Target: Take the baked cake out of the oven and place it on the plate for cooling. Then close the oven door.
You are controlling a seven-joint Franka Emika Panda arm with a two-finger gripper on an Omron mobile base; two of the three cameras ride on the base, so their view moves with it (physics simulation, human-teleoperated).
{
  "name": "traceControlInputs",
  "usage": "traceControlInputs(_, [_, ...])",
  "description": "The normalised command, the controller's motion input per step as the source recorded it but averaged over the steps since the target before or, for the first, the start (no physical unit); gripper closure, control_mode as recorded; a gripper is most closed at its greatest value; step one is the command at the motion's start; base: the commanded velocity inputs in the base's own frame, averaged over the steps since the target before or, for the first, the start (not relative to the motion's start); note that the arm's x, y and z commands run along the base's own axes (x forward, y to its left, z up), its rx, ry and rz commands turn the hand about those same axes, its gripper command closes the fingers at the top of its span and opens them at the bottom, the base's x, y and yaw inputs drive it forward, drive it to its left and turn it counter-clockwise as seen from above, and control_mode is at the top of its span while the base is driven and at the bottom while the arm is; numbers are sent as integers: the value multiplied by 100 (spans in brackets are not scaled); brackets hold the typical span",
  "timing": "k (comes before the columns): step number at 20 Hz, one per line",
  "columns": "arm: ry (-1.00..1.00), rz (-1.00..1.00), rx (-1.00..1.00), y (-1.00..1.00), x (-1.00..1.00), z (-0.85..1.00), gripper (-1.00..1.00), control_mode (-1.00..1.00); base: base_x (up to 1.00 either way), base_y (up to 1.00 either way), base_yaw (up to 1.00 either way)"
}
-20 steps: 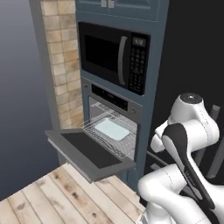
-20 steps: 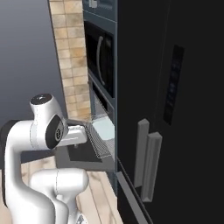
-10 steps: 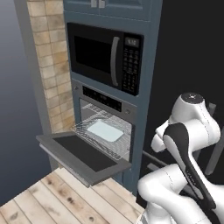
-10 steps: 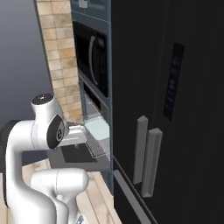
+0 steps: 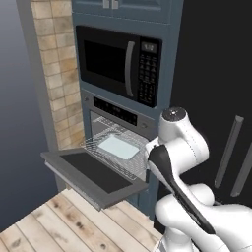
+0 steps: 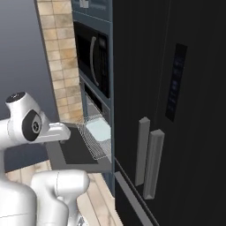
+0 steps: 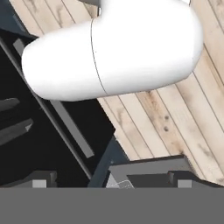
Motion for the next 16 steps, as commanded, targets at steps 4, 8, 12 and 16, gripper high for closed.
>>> traceControlInputs(4, [0,13,2,-8,44,0,-100,-100,0,0,0])
traceControlInputs(8, [1,15,3,2,21,-1,-100,-100,0,0,0])
traceControlInputs(12, [-3,0,-1,44,0,-8,-100,-100,0,0,0])
traceControlInputs(16, [0,4,-4,38,8,-5,-100,-100,0,0,0])
